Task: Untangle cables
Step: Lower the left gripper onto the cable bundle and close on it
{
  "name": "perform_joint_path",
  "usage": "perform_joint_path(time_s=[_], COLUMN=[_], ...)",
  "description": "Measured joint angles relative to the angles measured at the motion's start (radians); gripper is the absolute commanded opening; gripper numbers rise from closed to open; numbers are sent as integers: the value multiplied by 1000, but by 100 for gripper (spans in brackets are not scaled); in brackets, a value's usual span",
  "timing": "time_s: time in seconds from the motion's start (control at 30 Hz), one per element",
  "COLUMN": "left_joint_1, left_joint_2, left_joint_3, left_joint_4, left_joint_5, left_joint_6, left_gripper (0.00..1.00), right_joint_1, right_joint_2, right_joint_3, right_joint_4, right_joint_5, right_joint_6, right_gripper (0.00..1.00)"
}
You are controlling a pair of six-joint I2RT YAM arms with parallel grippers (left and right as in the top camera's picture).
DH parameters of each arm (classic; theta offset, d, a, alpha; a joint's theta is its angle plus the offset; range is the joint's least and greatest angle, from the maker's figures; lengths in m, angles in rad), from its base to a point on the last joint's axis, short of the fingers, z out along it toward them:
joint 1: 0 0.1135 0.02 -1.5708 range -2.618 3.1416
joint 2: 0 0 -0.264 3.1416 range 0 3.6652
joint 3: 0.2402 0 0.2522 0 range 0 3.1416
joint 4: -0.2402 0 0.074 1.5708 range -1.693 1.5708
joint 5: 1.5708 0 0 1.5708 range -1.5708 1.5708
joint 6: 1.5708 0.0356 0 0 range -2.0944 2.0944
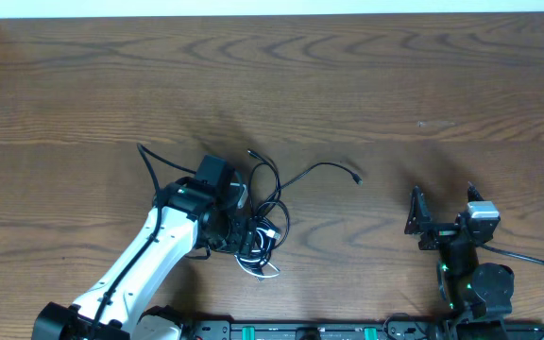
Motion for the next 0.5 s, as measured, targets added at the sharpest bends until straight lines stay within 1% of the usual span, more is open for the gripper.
perform_joint_path(time_s=[0.07, 0.23, 0.5], left_joint_1=[0, 0, 0], left_joint_2=[0, 0, 0], left_joint_3=[-11, -49, -50], left_joint_4=[10, 29, 47], left_joint_5=[0, -2, -4], left_joint_6=[-9, -16, -16], left_gripper=[78, 78, 78], right_joint_1=[0, 0, 0], right_joint_2=[0, 0, 0], right_joint_3=[0, 0, 0], right_joint_4=[0, 0, 0], right_joint_5=[0, 0, 0], right_joint_6=[0, 0, 0], right_gripper=[99, 99, 99])
